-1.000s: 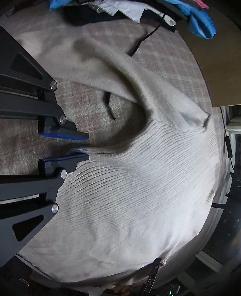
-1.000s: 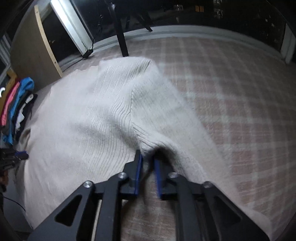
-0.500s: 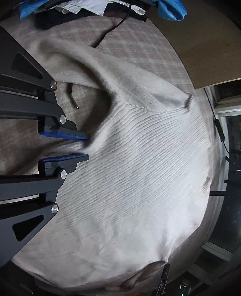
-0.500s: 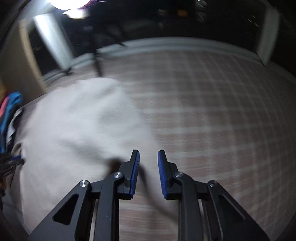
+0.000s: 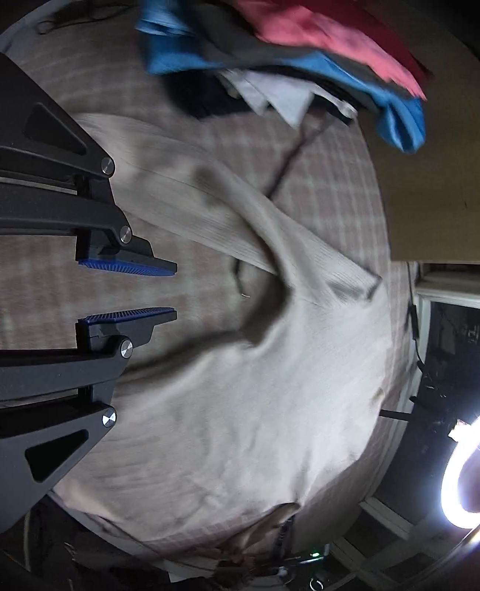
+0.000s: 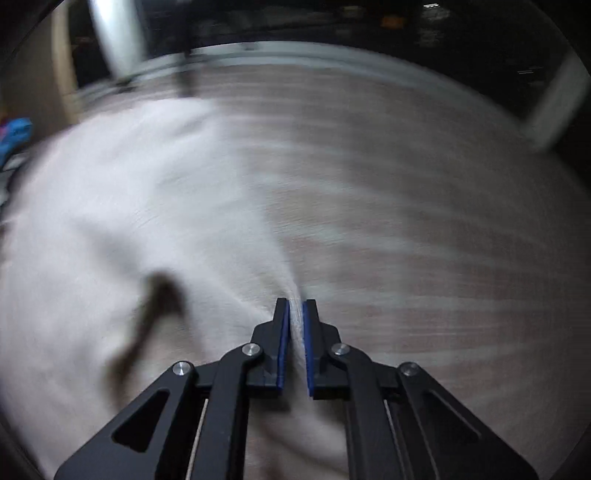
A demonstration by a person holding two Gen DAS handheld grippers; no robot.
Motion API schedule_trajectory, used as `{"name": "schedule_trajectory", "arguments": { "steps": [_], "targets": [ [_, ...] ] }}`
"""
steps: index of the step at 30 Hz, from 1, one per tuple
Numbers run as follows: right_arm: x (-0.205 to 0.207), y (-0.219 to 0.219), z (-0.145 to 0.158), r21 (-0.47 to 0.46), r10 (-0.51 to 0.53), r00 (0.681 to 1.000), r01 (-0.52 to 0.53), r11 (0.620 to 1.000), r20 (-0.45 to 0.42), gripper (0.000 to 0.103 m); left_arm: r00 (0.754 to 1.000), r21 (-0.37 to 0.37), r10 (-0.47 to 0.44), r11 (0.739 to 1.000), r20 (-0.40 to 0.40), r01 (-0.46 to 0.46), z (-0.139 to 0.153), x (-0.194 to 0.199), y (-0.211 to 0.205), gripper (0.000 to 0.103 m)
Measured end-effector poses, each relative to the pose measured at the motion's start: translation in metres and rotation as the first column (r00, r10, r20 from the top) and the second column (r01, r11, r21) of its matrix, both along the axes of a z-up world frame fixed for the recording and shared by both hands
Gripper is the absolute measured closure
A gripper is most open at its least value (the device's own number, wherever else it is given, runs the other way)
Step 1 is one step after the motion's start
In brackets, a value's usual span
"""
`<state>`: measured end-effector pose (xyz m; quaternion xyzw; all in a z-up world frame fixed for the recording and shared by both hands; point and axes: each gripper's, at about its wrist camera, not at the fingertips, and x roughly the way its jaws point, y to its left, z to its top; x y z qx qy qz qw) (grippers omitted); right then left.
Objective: Fold clothes
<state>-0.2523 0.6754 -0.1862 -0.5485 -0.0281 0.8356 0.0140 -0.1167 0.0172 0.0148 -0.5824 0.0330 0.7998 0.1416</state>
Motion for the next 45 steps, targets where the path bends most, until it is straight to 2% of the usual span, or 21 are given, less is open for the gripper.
{"name": "schedule_trajectory", "arguments": {
  "steps": [1, 3, 4, 6, 8, 11, 12, 15, 20, 23, 26, 28, 29, 30, 32, 36, 38, 42, 45],
  "targets": [
    [0.002, 0.004, 0.006, 0.01, -0.03, 1.0, 0.03, 0.999, -0.008, 0.091, 1.0, 0.002, -0.002, 1.0, 0.013, 0.002, 0.003, 0.011, -0.005, 0.086],
    [0.02, 0.011, 0.026, -0.124, -0.04, 0.999, 0.039, 0.991, -0.01, 0.079, 0.999, 0.01, -0.016, 1.0, 0.042, 0.016, 0.005, 0.037, -0.01, 0.086],
    [0.038, 0.008, 0.038, -0.179, -0.023, 0.999, 0.018, 0.984, -0.023, 0.076, 0.998, 0.016, -0.029, 0.999, 0.058, 0.028, 0.003, 0.051, -0.008, 0.084],
    [0.075, 0.004, 0.059, -0.281, 0.011, 0.999, -0.025, 0.959, -0.051, 0.058, 0.994, 0.037, -0.048, 0.998, 0.098, 0.045, -0.002, 0.075, -0.004, 0.083],
    [0.114, -0.007, 0.069, -0.33, 0.063, 0.997, -0.072, 0.941, -0.038, 0.05, 0.985, 0.061, -0.07, 0.996, 0.156, 0.061, -0.014, 0.106, 0.003, 0.083],
    [0.184, -0.028, 0.069, -0.374, 0.116, 0.993, -0.106, 0.921, 0.003, 0.05, 0.972, 0.096, -0.093, 0.993, 0.215, 0.074, -0.032, 0.14, 0.015, 0.083],
    [0.211, -0.035, 0.061, -0.405, 0.109, 0.994, -0.09, 0.91, 0.026, 0.05, 0.969, 0.107, -0.099, 0.991, 0.227, 0.076, -0.037, 0.149, 0.019, 0.083],
    [0.254, -0.057, 0.03, -0.446, 0.091, 0.992, -0.041, 0.894, 0.091, 0.05, 0.962, 0.144, -0.112, 0.987, 0.249, 0.077, -0.052, 0.163, 0.032, 0.083],
    [0.279, -0.089, -0.003, -0.458, 0.151, 0.979, -0.072, 0.886, 0.138, 0.05, 0.954, 0.166, -0.143, 0.981, 0.262, 0.102, -0.066, 0.168, 0.05, 0.077],
    [0.284, -0.095, -0.008, -0.48, 0.152, 0.98, -0.072, 0.874, 0.13, 0.05, 0.955, 0.154, -0.148, 0.982, 0.256, 0.111, -0.068, 0.168, 0.053, 0.077],
    [0.289, -0.102, -0.009, -0.457, 0.176, 0.976, -0.1, 0.884, 0.125, 0.05, 0.958, 0.147, -0.139, 0.984, 0.251, 0.104, -0.069, 0.166, 0.053, 0.078],
    [0.291, -0.106, -0.007, -0.45, 0.19, 0.974, -0.117, 0.885, 0.12, 0.05, 0.961, 0.158, -0.134, 0.983, 0.243, 0.097, -0.068, 0.166, 0.051, 0.084],
    [0.291, -0.108, -0.008, -0.455, 0.189, 0.975, -0.116, 0.883, 0.119, 0.052, 0.963, 0.163, -0.133, 0.982, 0.233, 0.097, -0.067, 0.167, 0.049, 0.089],
    [0.291, -0.109, -0.008, -0.459, 0.191, 0.975, -0.119, 0.881, 0.113, 0.068, 0.965, 0.168, -0.133, 0.981, 0.224, 0.096, -0.066, 0.167, 0.048, 0.096],
    [0.288, -0.114, -0.009, -0.458, 0.195, 0.974, -0.122, 0.881, 0.115, 0.097, 0.968, 0.179, -0.137, 0.979, 0.209, 0.1, -0.062, 0.169, 0.046, 0.097],
    [0.291, -0.107, 0.012, -0.486, 0.166, 0.984, -0.115, 0.866, 0.062, 0.098, 0.978, 0.171, -0.126, 0.98, 0.166, 0.097, -0.044, 0.175, 0.031, 0.098],
    [0.295, -0.101, 0.02, -0.466, 0.142, 0.989, -0.108, 0.878, 0.037, 0.098, 0.979, 0.159, -0.116, 0.983, 0.169, 0.089, -0.046, 0.177, 0.027, 0.097],
    [0.293, -0.112, -0.005, -0.367, 0.176, 0.971, -0.107, 0.924, 0.159, 0.097, 0.969, 0.13, -0.112, 0.988, 0.219, 0.085, -0.067, 0.172, 0.034, 0.096],
    [0.296, -0.122, 0.004, -0.298, 0.229, 0.956, -0.168, 0.94, 0.183, 0.095, 0.973, 0.116, -0.102, 0.99, 0.207, 0.079, -0.061, 0.171, 0.03, 0.096]
  ]
}}
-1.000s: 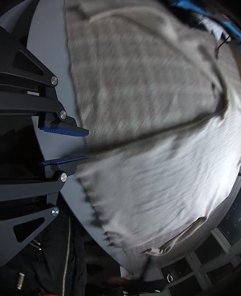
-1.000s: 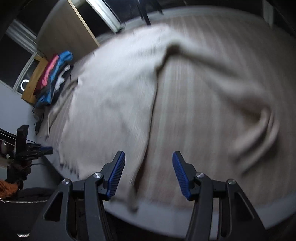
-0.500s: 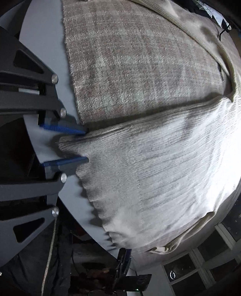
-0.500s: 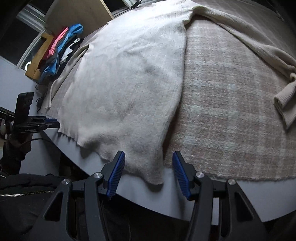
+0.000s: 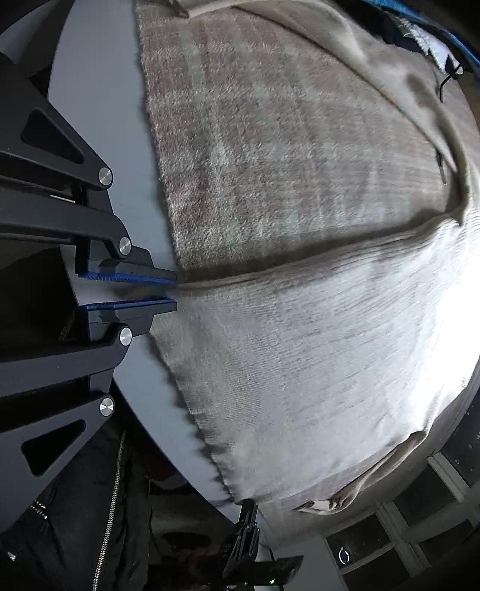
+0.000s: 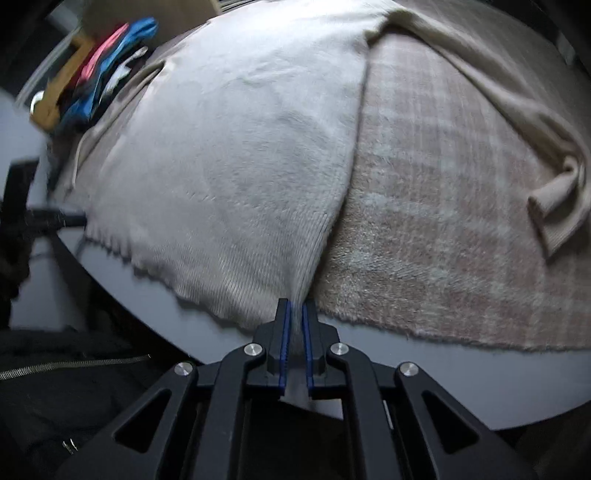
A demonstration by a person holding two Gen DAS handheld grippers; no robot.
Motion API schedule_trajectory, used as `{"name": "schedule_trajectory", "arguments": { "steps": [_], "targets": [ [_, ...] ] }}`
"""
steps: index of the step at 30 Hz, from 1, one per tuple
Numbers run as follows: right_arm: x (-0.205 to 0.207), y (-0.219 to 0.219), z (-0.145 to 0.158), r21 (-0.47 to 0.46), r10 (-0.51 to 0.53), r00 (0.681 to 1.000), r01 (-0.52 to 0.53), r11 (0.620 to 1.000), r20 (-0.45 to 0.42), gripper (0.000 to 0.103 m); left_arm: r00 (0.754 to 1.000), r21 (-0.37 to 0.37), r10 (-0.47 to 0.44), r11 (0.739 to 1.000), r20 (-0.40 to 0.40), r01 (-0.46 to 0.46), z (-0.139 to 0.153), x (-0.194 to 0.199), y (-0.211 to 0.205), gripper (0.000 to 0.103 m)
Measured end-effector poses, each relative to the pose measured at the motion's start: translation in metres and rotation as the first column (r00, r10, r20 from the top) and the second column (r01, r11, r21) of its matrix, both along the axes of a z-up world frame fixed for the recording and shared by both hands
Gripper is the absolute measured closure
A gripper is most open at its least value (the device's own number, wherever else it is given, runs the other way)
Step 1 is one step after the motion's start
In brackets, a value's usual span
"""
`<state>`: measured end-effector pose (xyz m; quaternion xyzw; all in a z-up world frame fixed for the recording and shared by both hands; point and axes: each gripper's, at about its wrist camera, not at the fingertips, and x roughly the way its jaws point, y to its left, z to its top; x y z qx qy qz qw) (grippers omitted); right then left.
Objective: Fold clothes
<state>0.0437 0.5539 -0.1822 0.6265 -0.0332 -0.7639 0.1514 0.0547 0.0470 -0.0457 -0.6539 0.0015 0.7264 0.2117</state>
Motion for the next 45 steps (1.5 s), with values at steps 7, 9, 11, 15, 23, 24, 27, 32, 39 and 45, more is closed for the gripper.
{"name": "schedule_trajectory", "arguments": {
  "steps": [7, 9, 11, 15, 23, 24, 27, 32, 39, 45],
  "targets": [
    [-0.021, 0.03, 0.106, -0.149, -0.057, 0.983, 0.031, 0.988, -0.177, 0.073, 0.965, -0.092, 0.205, 0.971, -0.163, -0.222, 0.053, -0.011, -0.094, 0.083],
    [-0.037, 0.019, 0.134, -0.145, -0.054, 0.968, 0.019, 0.989, -0.247, 0.056, 0.941, -0.133, 0.271, 0.944, -0.202, -0.301, 0.054, -0.019, -0.12, 0.083],
    [-0.055, -0.001, 0.152, -0.137, -0.03, 0.957, -0.01, 0.991, -0.289, 0.056, 0.922, -0.155, 0.313, 0.923, -0.227, -0.352, 0.052, -0.024, -0.147, 0.081],
    [-0.103, -0.053, 0.167, -0.133, 0.081, 0.939, -0.132, 0.982, -0.334, 0.056, 0.912, -0.176, 0.338, 0.908, -0.233, -0.381, 0.037, -0.042, -0.18, 0.072],
    [-0.223, -0.22, 0.128, 0.023, 0.332, 0.875, -0.347, 0.938, -0.352, 0.056, 0.942, -0.172, 0.263, 0.938, -0.206, -0.3, 0.012, -0.047, -0.184, 0.072],
    [-0.246, -0.246, 0.118, 0.038, 0.361, 0.867, -0.371, 0.928, -0.343, 0.056, 0.944, -0.183, 0.252, 0.939, -0.211, -0.291, 0.009, -0.05, -0.182, 0.072],
    [-0.291, -0.304, 0.092, 0.102, 0.434, 0.844, -0.425, 0.9, -0.315, 0.056, 0.946, -0.205, 0.246, 0.935, -0.211, -0.289, 0.004, -0.058, -0.18, 0.072],
    [-0.332, -0.372, 0.044, 0.199, 0.557, 0.794, -0.521, 0.83, -0.242, 0.056, 0.947, -0.176, 0.246, 0.943, -0.206, -0.283, -0.002, -0.067, -0.188, 0.074],
    [-0.339, -0.413, 0.01, 0.268, 0.689, 0.702, -0.64, 0.72, -0.177, 0.07, 0.952, -0.123, 0.249, 0.954, -0.177, -0.272, 0.001, -0.073, -0.21, 0.096],
    [-0.346, -0.409, 0.008, 0.224, 0.692, 0.707, -0.658, 0.719, -0.146, 0.1, 0.957, -0.151, 0.201, 0.96, -0.21, -0.235, 0.013, -0.073, -0.224, 0.1]
  ]
}}
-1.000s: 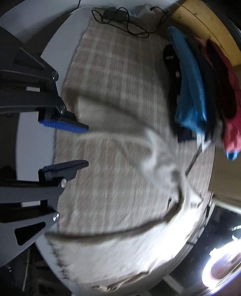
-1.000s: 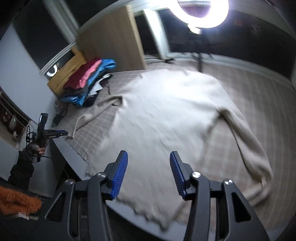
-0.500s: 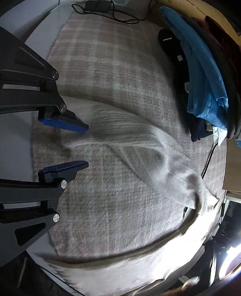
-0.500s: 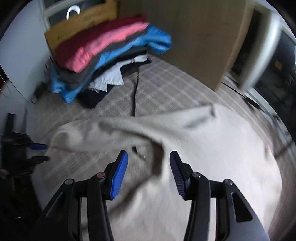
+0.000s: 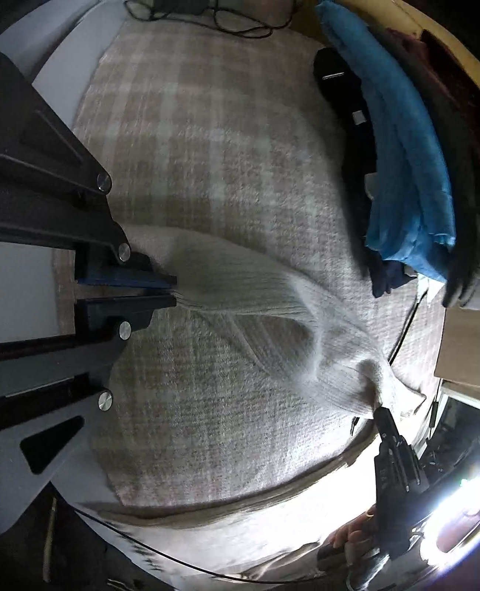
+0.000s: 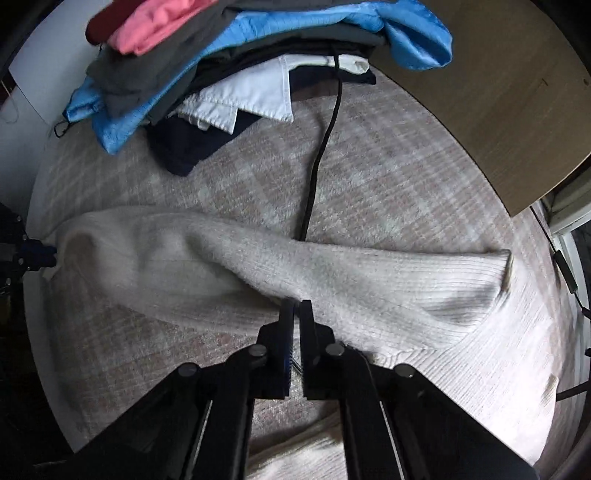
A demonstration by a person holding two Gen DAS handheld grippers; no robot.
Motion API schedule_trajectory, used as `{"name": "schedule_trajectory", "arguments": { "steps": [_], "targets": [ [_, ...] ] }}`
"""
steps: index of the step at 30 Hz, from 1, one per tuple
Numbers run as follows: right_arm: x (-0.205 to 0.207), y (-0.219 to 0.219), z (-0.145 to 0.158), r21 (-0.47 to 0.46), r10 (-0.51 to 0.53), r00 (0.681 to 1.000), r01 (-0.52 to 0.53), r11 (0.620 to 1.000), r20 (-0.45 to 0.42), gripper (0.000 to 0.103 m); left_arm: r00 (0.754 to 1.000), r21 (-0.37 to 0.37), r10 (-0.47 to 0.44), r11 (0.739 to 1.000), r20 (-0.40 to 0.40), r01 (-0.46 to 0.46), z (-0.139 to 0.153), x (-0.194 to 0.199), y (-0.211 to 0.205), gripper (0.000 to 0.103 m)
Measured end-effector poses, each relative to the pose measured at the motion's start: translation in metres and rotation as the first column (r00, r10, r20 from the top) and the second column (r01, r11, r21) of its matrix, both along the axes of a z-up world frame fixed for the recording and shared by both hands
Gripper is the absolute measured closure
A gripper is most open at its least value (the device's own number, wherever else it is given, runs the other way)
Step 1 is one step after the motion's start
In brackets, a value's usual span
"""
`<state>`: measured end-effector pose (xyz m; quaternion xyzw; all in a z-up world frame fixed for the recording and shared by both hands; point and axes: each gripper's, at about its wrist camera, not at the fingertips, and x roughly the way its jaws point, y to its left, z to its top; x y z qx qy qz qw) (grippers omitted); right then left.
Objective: Fold clothes
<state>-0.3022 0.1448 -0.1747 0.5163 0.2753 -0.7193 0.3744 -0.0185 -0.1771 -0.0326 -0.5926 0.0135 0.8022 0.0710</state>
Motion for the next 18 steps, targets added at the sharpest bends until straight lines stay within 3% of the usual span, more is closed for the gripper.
{"name": "schedule_trajectory", "arguments": {
  "steps": [6, 8, 10, 12, 13, 18],
  "targets": [
    [-0.014, 0.022, 0.042, -0.13, -0.086, 0.996, 0.083, 0.988, -0.022, 0.101, 0.996, -0.063, 0.013, 0.998, -0.084, -0.019, 0.05, -0.004, -0.032, 0.1],
    [-0.013, 0.021, 0.049, -0.15, -0.078, 0.997, 0.074, 0.986, -0.019, 0.101, 0.996, -0.05, 0.0, 0.999, -0.085, -0.005, 0.057, -0.005, -0.035, 0.1],
    [-0.008, 0.015, 0.043, -0.123, -0.022, 1.0, 0.023, 0.992, 0.007, 0.098, 0.998, -0.045, -0.019, 0.999, -0.062, 0.017, 0.052, -0.004, -0.029, 0.1],
    [0.002, 0.006, 0.032, -0.059, 0.025, 1.0, -0.026, 0.998, -0.012, 0.08, 0.998, -0.046, -0.053, 0.998, -0.038, 0.051, 0.041, 0.001, -0.018, 0.1],
    [0.006, 0.003, 0.028, -0.038, 0.043, 0.999, -0.044, 0.998, -0.021, 0.076, 0.998, -0.052, -0.062, 0.997, -0.029, 0.061, 0.036, 0.002, -0.013, 0.1],
    [0.01, -0.01, 0.007, 0.008, 0.099, 0.995, -0.099, 0.995, 0.018, 0.074, 0.998, -0.048, -0.069, 0.996, -0.001, 0.069, 0.021, 0.004, -0.005, 0.1]
  ]
}}
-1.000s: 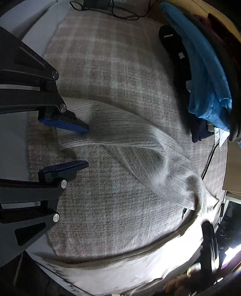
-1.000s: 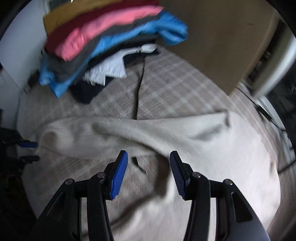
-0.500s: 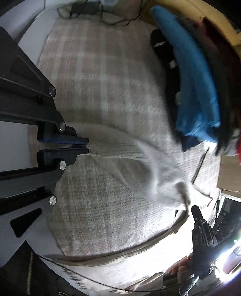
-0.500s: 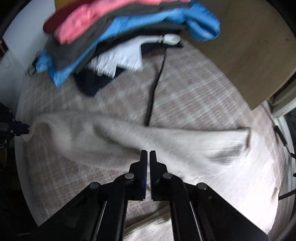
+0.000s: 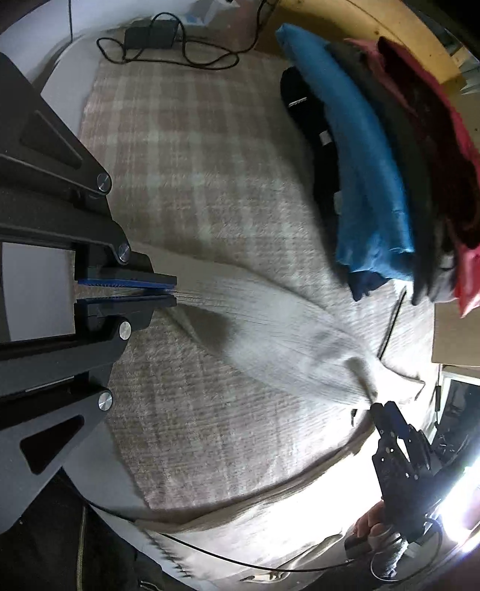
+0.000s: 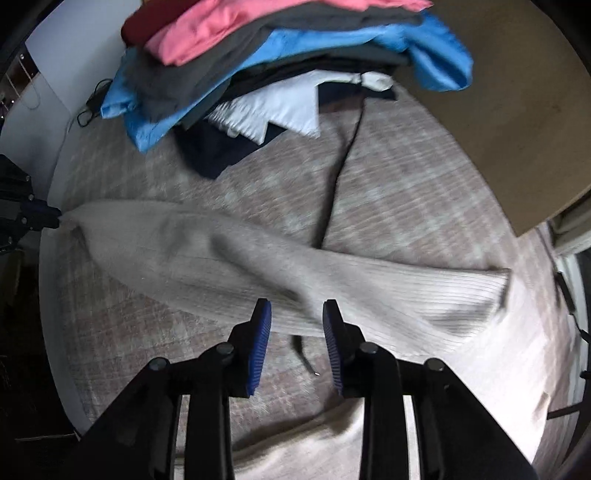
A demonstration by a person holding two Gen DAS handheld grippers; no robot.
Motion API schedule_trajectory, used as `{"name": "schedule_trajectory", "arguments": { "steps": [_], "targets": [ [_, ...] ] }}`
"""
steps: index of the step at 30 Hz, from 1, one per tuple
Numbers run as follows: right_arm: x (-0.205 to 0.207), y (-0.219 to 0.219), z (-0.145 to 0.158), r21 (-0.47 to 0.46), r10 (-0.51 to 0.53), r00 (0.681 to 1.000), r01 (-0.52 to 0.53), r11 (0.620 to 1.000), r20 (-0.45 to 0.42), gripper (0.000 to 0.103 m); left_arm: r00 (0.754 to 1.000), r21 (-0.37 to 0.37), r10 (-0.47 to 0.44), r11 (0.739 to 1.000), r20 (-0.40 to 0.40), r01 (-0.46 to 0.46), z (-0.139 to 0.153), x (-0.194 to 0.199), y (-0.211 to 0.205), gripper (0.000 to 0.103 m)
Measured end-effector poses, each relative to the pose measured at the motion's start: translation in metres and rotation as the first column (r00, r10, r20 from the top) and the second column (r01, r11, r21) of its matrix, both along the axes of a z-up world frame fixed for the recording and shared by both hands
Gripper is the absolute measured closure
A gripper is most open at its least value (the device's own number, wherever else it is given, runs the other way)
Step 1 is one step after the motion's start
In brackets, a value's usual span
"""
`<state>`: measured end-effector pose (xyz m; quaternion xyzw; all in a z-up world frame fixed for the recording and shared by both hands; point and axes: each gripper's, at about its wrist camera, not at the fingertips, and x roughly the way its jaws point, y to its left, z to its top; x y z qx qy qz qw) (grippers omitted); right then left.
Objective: Fold clothes
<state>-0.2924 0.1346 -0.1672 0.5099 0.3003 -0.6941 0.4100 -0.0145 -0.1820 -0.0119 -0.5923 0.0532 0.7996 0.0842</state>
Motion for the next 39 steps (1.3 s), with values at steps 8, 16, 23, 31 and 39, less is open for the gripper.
{"name": "schedule_trajectory", "arguments": {
  "steps": [8, 16, 23, 31, 39],
  "targets": [
    [-0.001, -0.022, -0.027, 0.078, 0.064, 0.998, -0.062, 0.995, -0.02, 0.074, 0.999, 0.031, 0.027, 0.999, 0.018, -0.028, -0.014, -0.009, -0.009, 0.1],
    [-0.012, 0.002, 0.018, -0.058, -0.03, 0.999, 0.028, 0.998, -0.038, 0.098, 0.994, -0.06, 0.02, 0.998, -0.106, -0.027, 0.036, -0.007, -0.021, 0.1],
    [0.006, 0.027, 0.023, -0.07, -0.045, 0.999, 0.043, 0.997, -0.024, 0.098, 0.996, 0.011, -0.084, 0.996, -0.013, 0.084, 0.027, 0.032, 0.007, 0.099],
    [0.023, 0.028, 0.007, 0.03, 0.005, 1.0, -0.006, 1.0, 0.023, 0.074, 0.996, 0.045, -0.067, 0.997, 0.062, 0.065, 0.0, 0.043, 0.004, 0.082],
    [-0.004, 0.071, 0.051, -0.137, -0.201, 0.978, 0.207, 0.969, 0.054, 0.069, 0.995, -0.015, -0.041, 0.999, 0.092, 0.042, -0.034, 0.007, -0.002, 0.08]
  ]
}}
